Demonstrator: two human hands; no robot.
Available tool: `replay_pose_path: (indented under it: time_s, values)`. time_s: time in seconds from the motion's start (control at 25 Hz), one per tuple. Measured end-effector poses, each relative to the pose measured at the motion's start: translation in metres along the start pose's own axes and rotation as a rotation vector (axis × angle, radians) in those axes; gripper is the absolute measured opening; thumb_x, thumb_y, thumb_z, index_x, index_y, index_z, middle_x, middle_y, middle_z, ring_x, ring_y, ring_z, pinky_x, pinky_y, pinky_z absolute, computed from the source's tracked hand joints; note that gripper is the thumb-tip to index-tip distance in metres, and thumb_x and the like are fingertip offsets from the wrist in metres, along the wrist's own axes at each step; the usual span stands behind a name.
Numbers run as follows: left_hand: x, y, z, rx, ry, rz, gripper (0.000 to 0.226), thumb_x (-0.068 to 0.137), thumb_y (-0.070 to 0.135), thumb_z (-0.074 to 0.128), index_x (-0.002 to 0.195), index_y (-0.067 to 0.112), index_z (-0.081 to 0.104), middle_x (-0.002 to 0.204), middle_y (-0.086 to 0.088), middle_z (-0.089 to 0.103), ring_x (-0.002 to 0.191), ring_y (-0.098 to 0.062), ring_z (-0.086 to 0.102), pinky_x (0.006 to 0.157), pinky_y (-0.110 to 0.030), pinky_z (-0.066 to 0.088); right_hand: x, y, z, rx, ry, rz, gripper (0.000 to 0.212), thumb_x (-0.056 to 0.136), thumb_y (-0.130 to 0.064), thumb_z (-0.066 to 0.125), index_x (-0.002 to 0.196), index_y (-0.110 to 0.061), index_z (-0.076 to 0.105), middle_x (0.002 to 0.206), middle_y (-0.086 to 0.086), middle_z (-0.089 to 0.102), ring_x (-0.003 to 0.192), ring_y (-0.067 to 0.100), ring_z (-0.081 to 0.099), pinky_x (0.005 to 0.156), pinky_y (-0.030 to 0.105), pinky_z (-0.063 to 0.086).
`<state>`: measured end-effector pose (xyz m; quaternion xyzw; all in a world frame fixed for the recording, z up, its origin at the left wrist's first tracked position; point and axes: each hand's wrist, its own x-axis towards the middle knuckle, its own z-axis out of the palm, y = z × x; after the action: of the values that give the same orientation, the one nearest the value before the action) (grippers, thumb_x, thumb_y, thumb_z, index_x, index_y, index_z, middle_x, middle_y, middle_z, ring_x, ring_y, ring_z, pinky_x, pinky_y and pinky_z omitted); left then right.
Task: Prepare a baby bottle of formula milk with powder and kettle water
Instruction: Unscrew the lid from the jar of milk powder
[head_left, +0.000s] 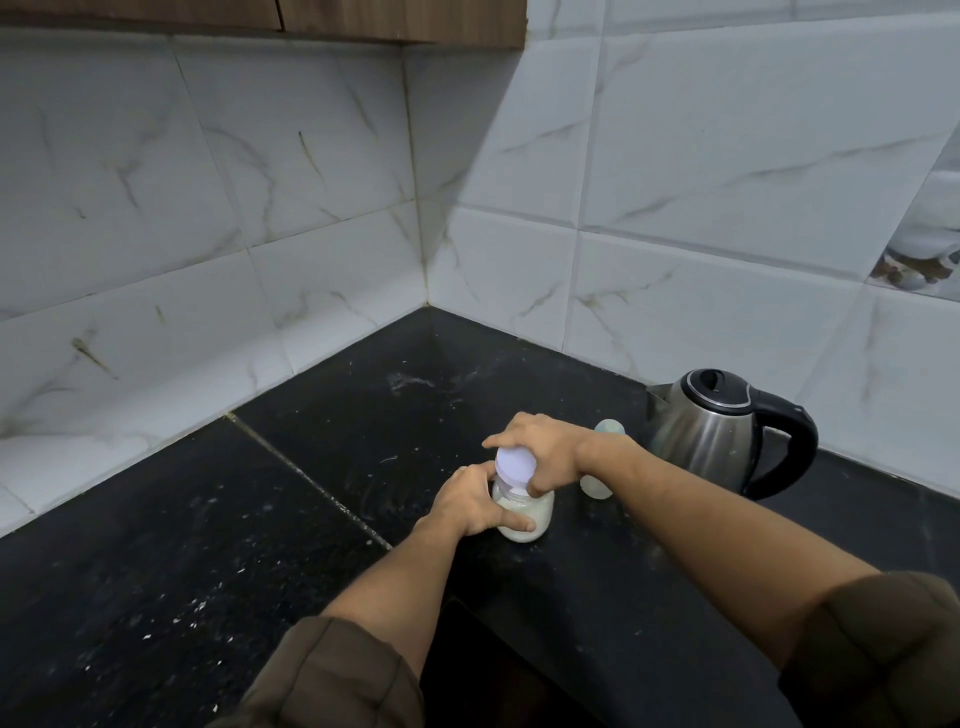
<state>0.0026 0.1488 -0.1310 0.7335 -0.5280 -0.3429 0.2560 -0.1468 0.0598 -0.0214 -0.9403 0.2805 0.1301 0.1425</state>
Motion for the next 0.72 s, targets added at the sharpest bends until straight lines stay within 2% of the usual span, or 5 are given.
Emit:
replay_pose_path:
  time_s: [0.08, 0.24, 0.36, 0.56, 0.72]
  values:
    - [-0.003, 0.0, -0.001, -0.003, -0.012, 0.006, 0.083, 0.045, 0.053, 0.1, 0.121, 0.04, 0.069, 0.108, 0.017, 0.074, 0.108, -0.005, 0.067, 0.102, -0.039, 0.054, -0.002, 0.001, -0.013, 0.12, 0.132, 0.022, 0.087, 0.078, -0.033, 0.08, 0.156, -0.036, 0.041, 0.14, 0.005, 0.042, 0.13, 0.027, 0.044, 0.113, 0.043, 0.041]
    - [-0.01, -0.012, -0.013, 0.093, -0.048, -0.044, 0.153, 0.024, 0.079, 0.093, 0.159, 0.038, 0.035, 0.159, 0.005, 0.045, 0.149, -0.018, 0.041, 0.122, -0.045, 0.036, -0.004, -0.009, -0.03, 0.401, 0.449, 0.092, 0.076, 0.08, -0.033, 0.081, 0.15, -0.035, 0.05, 0.139, 0.002, 0.042, 0.128, 0.023, 0.049, 0.105, 0.031, 0.04]
    - [-0.009, -0.036, -0.037, 0.122, -0.017, -0.136, 0.168, 0.02, 0.081, 0.09, 0.165, 0.033, 0.022, 0.165, 0.001, 0.035, 0.154, -0.021, 0.033, 0.125, -0.046, 0.031, 0.005, -0.031, -0.03, 0.52, 0.622, 0.134, 0.071, 0.077, -0.039, 0.083, 0.141, -0.033, 0.051, 0.138, 0.0, 0.045, 0.119, 0.02, 0.053, 0.098, 0.031, 0.046]
    - [-0.024, -0.058, -0.078, 0.208, 0.254, -0.256, 0.09, 0.087, 0.038, 0.074, 0.164, 0.026, 0.028, 0.16, -0.003, 0.045, 0.149, -0.024, 0.038, 0.121, -0.043, 0.036, 0.037, -0.083, -0.011, 0.553, 0.688, 0.217, 0.058, 0.076, -0.043, 0.085, 0.119, -0.023, 0.052, 0.12, -0.001, 0.051, 0.101, 0.019, 0.059, 0.084, 0.032, 0.053]
    - [-0.036, -0.078, -0.095, 0.214, 0.548, -0.249, 0.058, 0.099, 0.015, 0.053, 0.156, 0.019, 0.044, 0.15, -0.004, 0.056, 0.141, -0.026, 0.045, 0.116, -0.04, 0.041, 0.067, -0.113, 0.023, 0.475, 0.554, 0.337, 0.041, 0.082, -0.038, 0.08, 0.11, -0.018, 0.059, 0.126, 0.004, 0.057, 0.11, 0.028, 0.063, 0.083, 0.033, 0.048]
